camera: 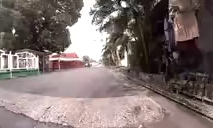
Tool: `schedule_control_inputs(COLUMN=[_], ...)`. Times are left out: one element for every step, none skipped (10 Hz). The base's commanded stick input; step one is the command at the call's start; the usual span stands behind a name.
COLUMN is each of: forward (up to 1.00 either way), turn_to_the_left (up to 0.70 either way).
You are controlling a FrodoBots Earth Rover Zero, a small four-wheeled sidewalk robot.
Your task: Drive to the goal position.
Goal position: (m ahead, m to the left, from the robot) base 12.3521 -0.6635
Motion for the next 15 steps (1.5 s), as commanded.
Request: schedule_control_inputs(forward=[1.0,1.0,1.0,1.0,1.0,1.0,1.0,1.0,1.0,1.0,1.0,1.0,1.0,1.0,1.0], turn_to_the_left=[0.0,0.0,0.0,0.0,0.0,0.0,0.0,0.0,0.0,0.0,0.0,0.0,0.0,0.0,0.0])
